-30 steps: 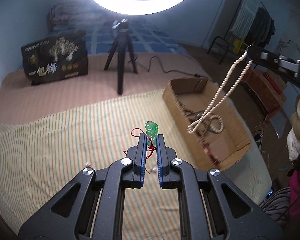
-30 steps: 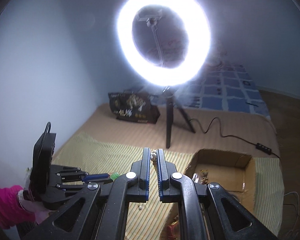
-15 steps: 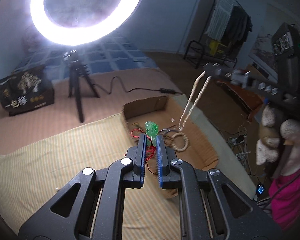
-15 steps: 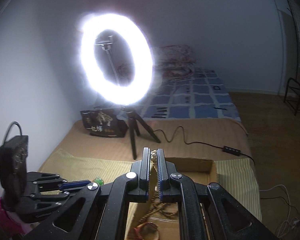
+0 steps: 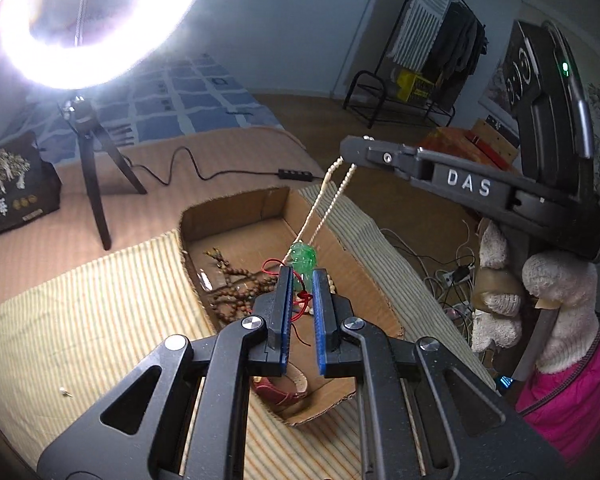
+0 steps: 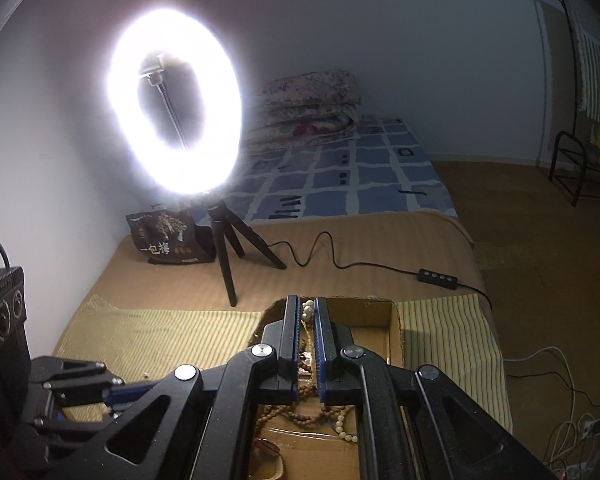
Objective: Organize jewelry
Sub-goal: 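Lift and carry the pendant and pearl necklace over the cardboard box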
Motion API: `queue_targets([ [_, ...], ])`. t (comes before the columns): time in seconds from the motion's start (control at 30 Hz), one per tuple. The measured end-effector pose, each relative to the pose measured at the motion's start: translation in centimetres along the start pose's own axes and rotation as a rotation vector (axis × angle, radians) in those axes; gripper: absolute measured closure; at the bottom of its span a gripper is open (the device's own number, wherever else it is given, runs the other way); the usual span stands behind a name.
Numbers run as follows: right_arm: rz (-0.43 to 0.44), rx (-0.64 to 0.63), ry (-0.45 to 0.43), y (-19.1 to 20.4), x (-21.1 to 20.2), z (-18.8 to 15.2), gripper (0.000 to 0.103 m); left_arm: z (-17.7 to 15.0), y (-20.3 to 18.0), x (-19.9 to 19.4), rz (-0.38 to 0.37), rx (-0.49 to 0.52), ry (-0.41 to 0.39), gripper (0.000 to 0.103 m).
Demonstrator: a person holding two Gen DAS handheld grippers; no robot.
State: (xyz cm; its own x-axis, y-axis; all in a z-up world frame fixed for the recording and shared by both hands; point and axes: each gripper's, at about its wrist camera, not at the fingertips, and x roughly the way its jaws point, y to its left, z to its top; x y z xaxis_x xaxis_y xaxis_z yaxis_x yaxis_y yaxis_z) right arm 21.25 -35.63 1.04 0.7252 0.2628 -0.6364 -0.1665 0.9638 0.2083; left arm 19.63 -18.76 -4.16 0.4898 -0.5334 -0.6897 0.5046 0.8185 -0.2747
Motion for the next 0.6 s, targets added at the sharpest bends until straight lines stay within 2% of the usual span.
queue_targets([
  [0.6, -0.032, 0.086, 0.158, -3.7, 5.6, -2.3, 0.099, -3.6, -1.0, 7.0, 0.012, -0.018, 0.138, 0.095],
])
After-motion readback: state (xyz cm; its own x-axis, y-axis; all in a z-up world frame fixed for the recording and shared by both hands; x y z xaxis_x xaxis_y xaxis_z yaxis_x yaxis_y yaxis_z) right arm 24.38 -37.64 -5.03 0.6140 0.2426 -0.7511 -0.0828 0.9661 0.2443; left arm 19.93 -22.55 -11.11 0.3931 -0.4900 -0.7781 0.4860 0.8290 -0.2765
